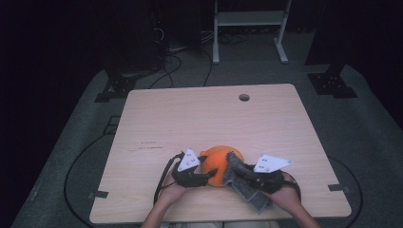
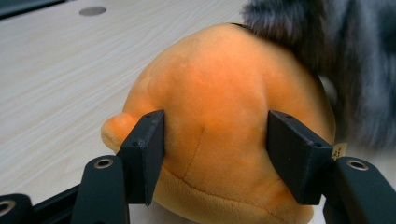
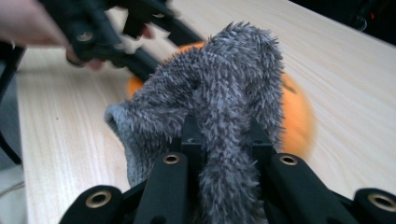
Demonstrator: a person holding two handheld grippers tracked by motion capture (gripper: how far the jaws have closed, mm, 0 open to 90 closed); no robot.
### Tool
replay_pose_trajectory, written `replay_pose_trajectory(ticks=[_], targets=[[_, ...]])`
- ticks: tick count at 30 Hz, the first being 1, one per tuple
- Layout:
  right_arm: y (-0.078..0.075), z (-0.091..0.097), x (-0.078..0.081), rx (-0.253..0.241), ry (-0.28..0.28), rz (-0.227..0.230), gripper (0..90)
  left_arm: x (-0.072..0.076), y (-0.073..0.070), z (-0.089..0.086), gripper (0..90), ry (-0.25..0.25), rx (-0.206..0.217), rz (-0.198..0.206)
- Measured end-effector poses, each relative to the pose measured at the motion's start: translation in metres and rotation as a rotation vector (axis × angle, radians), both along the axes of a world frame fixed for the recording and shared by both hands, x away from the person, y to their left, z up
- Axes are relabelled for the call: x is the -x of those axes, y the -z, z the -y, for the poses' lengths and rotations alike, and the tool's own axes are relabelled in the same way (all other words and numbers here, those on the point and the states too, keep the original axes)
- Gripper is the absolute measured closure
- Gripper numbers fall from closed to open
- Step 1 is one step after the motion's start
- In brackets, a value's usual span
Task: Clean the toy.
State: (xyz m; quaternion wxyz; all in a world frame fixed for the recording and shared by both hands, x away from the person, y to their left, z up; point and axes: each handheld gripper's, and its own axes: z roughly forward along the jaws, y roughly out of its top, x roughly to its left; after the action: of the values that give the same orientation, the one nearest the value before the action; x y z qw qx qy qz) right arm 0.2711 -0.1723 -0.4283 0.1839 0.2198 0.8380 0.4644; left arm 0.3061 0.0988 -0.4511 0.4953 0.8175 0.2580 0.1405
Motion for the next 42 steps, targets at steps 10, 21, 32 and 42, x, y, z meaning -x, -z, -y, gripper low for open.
replay_pose_trajectory(ticks=[10, 21, 32, 42], targets=[[0.008, 0.033, -0.013, 0.061, 0.166, -0.019, 75.3, -0.001, 0.001, -0.002, 38.3, -0.004, 0.013, -0.006], [0.004, 0.008, -0.009, 0.076, 0.088, 0.047, 75.2, 0.000, 0.001, 0.003, 38.1, -0.004, 0.026, -0.001], [0.003, -0.009, 0.009, 0.093, -0.001, 0.057, 74.8, 0.003, 0.002, 0.005, 37.0, -0.008, 0.001, 0.014], [0.008, 0.032, -0.018, 0.084, 0.197, -0.046, 75.0, 0.007, 0.001, 0.010, 37.0, -0.001, -0.017, 0.046]])
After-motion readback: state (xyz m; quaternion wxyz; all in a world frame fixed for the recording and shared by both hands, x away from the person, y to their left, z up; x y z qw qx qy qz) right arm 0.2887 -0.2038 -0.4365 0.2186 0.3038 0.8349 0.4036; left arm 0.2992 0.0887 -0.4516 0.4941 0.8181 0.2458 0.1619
